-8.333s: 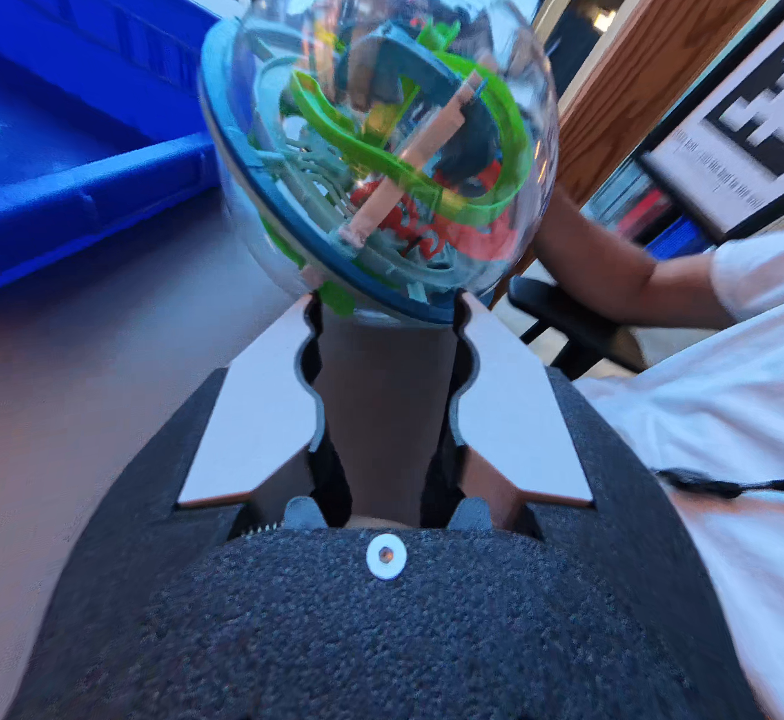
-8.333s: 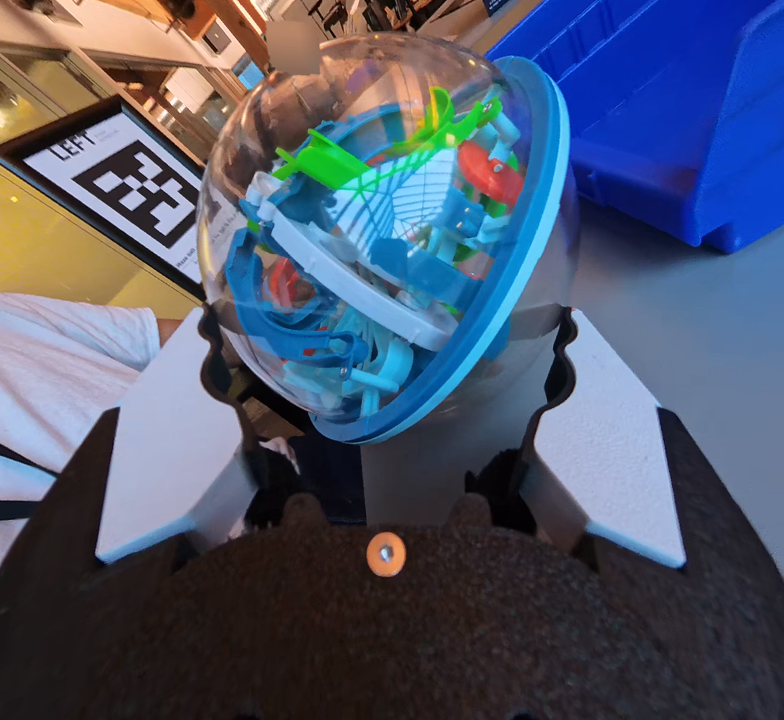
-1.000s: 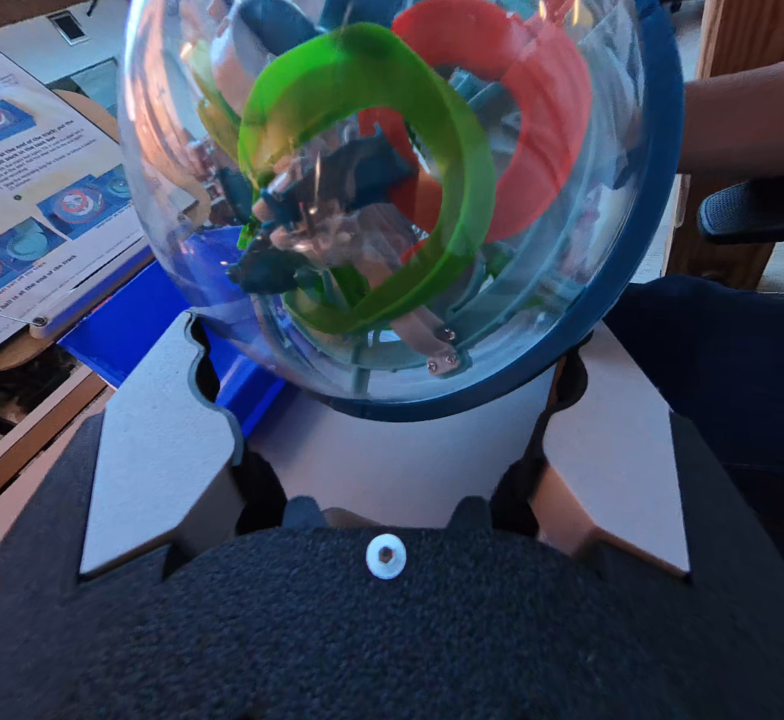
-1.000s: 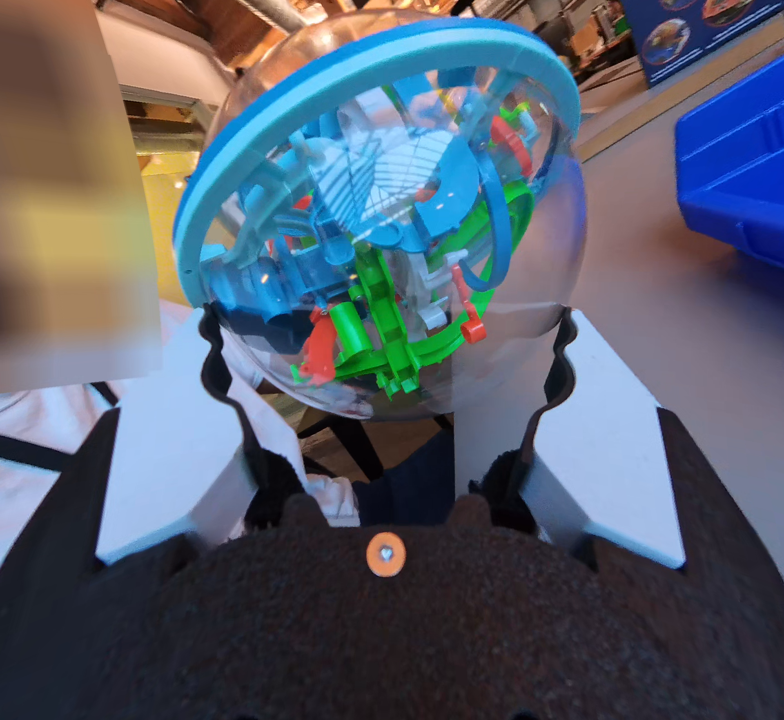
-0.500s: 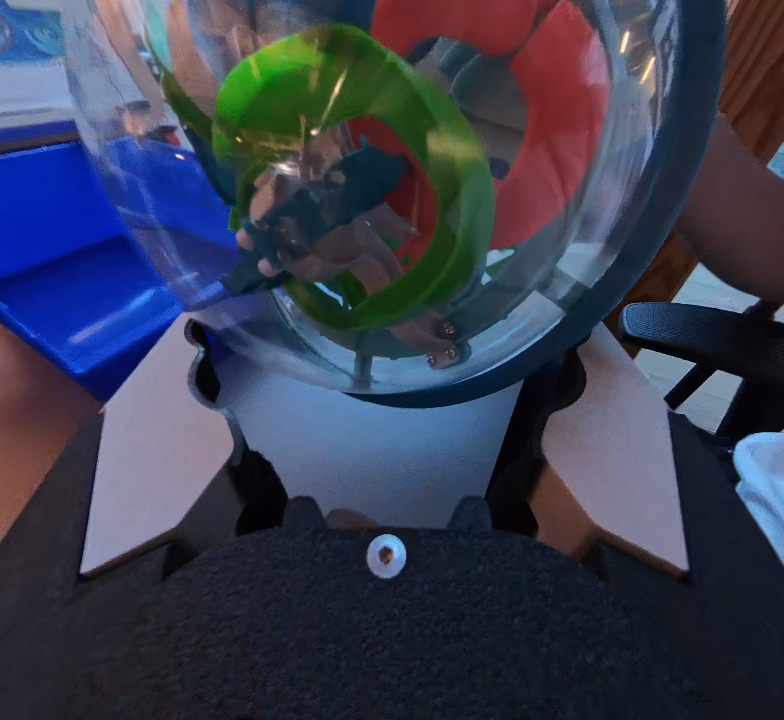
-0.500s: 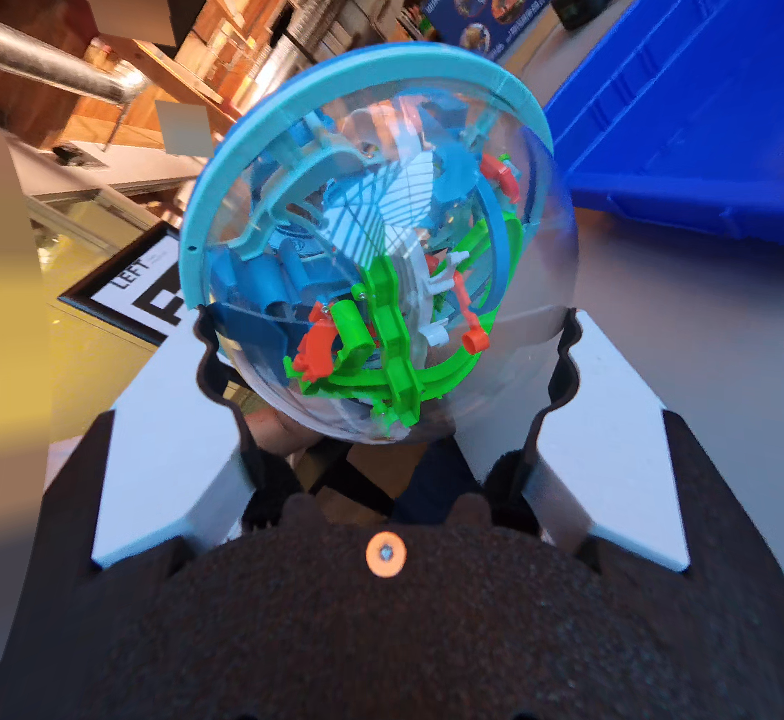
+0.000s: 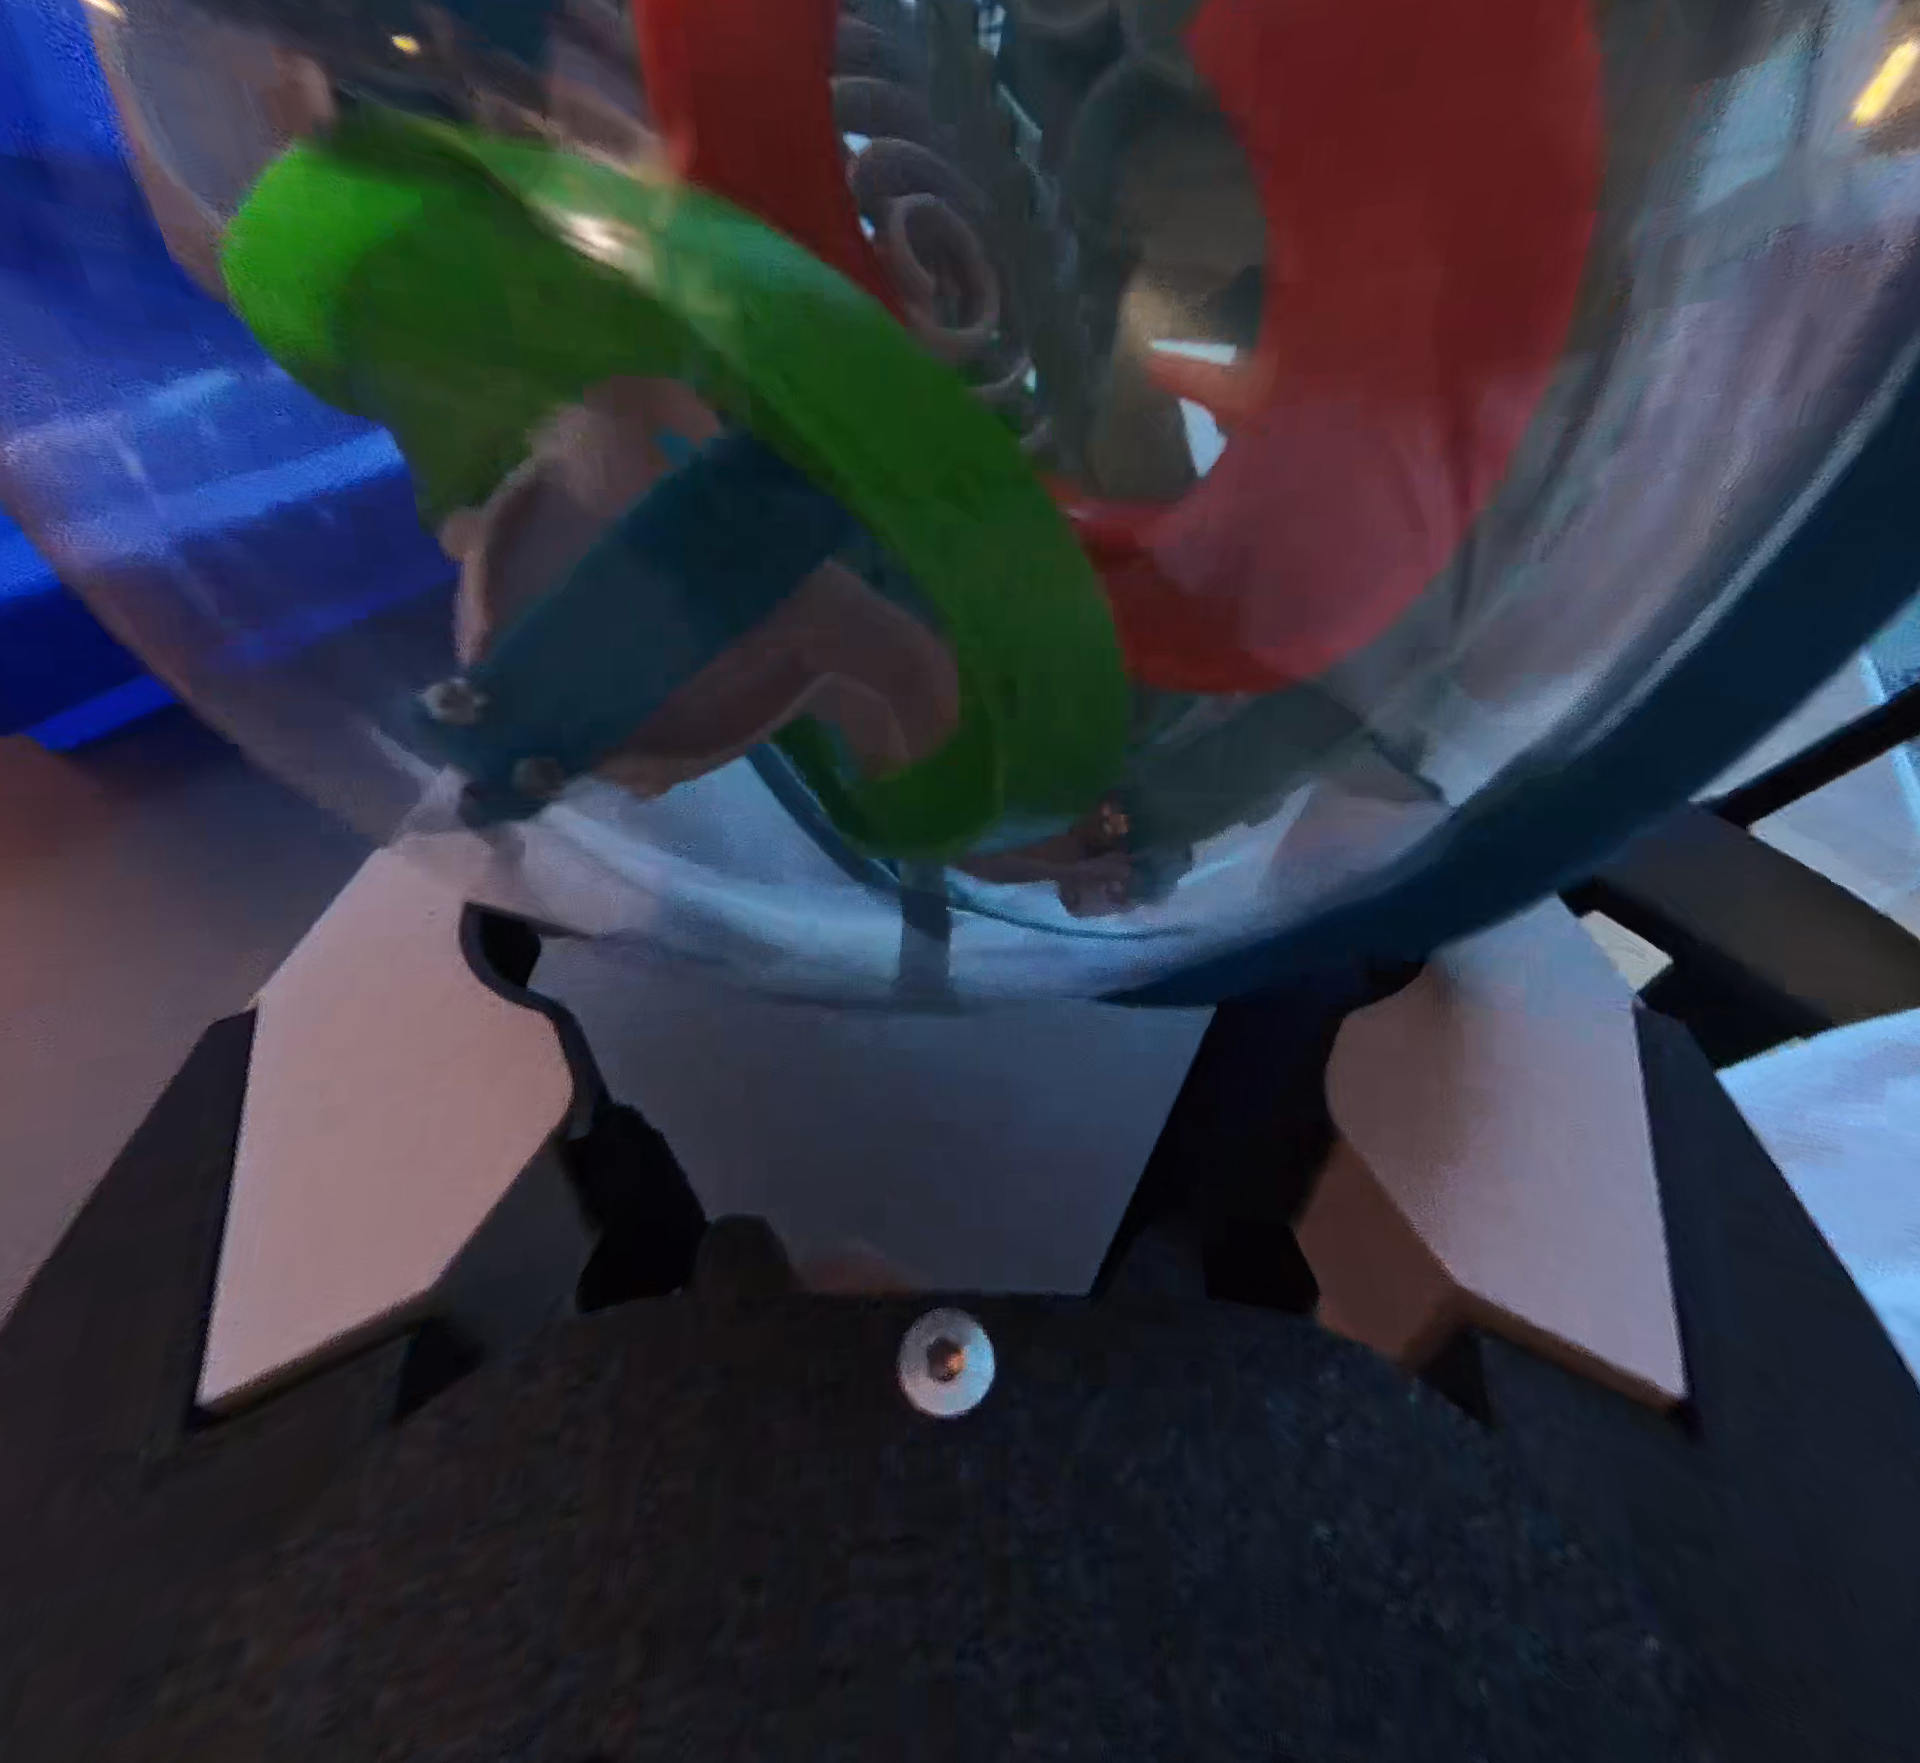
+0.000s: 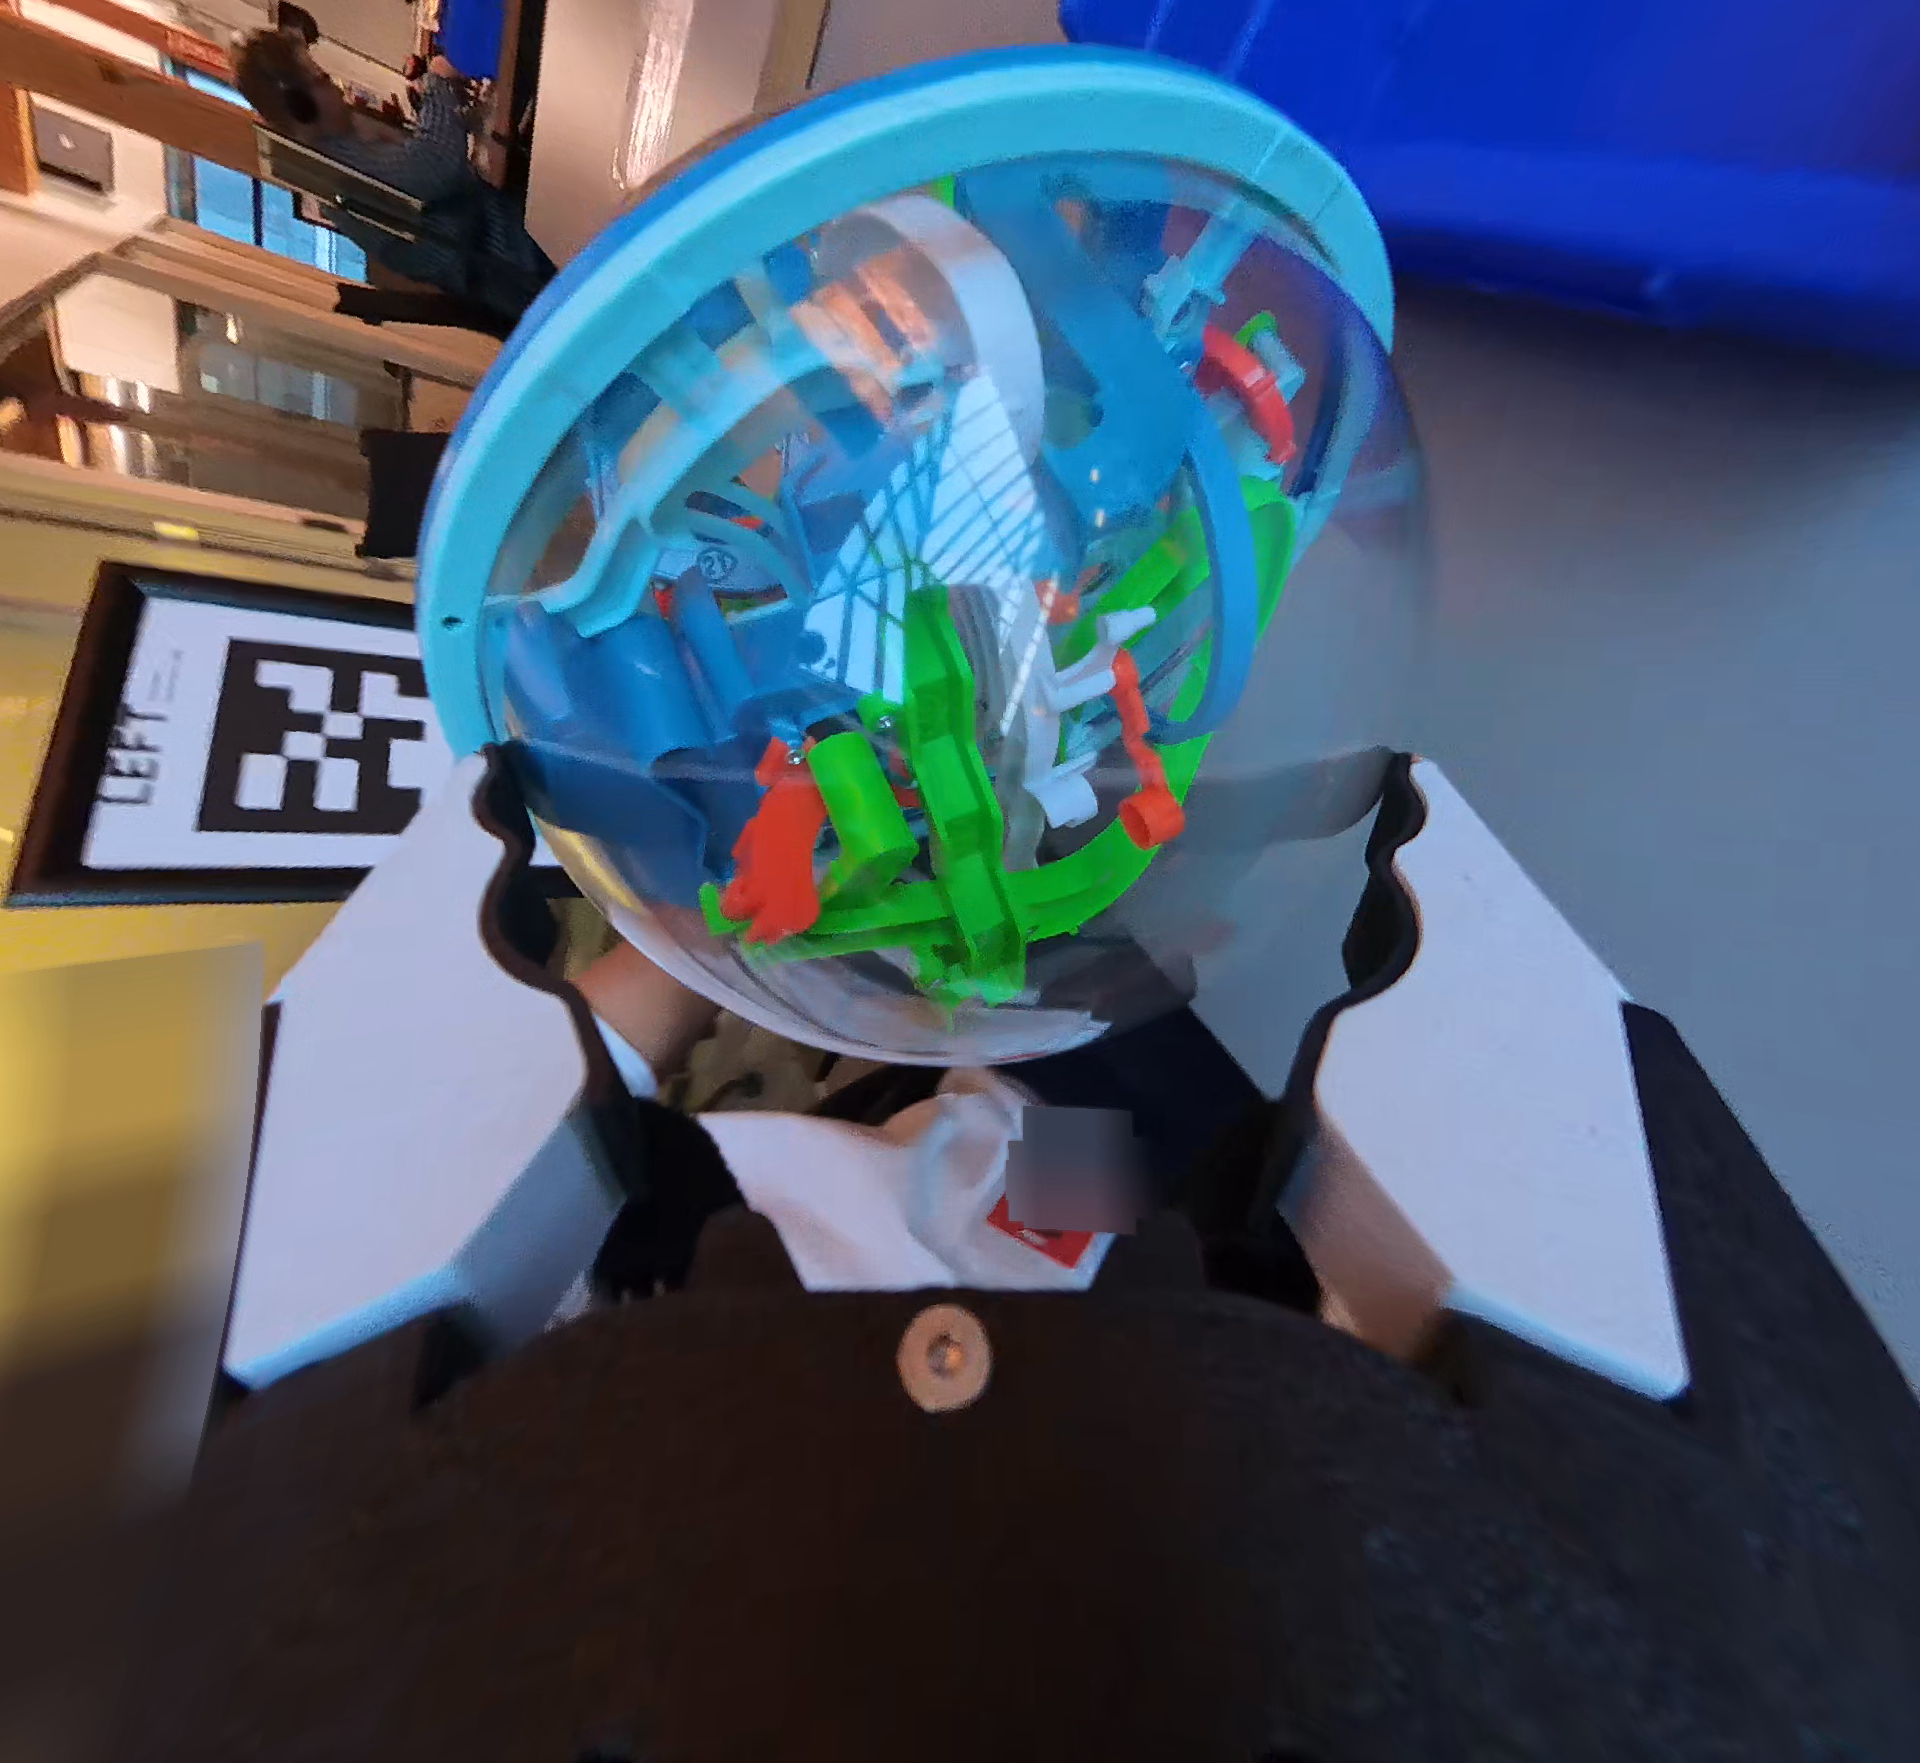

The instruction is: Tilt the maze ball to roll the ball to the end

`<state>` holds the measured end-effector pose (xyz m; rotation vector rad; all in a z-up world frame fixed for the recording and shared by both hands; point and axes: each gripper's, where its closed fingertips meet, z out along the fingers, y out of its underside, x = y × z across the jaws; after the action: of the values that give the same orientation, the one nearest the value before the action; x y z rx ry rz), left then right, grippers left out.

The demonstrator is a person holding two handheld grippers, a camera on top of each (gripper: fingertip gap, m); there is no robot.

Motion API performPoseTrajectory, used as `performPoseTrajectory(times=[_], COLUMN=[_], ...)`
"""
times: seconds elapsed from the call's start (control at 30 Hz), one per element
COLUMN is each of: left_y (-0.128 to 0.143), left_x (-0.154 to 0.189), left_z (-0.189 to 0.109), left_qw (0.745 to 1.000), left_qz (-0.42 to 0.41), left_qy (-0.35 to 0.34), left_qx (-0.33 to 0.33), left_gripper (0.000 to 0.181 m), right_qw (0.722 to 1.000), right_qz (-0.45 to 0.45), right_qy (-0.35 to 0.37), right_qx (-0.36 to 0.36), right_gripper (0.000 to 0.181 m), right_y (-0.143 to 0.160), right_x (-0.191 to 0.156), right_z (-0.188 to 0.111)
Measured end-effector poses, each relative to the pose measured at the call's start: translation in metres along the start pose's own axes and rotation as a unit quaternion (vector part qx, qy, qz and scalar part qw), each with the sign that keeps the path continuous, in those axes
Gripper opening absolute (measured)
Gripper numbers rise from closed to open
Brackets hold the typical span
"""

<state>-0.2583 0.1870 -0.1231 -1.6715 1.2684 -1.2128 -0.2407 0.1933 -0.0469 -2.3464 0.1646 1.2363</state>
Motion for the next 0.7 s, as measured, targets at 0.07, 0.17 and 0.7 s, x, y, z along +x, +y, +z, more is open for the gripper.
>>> performPoseTrajectory(times=[0.07, 0.17, 0.7], left_y=[-0.003, -0.002, 0.028], left_x=[-0.002, -0.011, 0.0], left_z=[-0.003, -0.005, -0.001], left_qw=[0.999, 1.0, 0.994], left_qz=[-0.03, -0.015, 0.042], left_qy=[0.017, -0.001, 0.041], left_qx=[0.006, -0.008, -0.094], left_gripper=[0.158, 0.157, 0.147], right_qw=[0.998, 0.99, 0.983], right_qz=[0.059, 0.131, 0.114], right_qy=[-0.013, -0.043, -0.108], right_qx=[-0.002, -0.003, -0.094], right_gripper=[0.153, 0.153, 0.154], right_y=[-0.002, -0.005, 0.036], right_x=[0.004, 0.005, 0.027], right_z=[0.003, 0.008, -0.003])
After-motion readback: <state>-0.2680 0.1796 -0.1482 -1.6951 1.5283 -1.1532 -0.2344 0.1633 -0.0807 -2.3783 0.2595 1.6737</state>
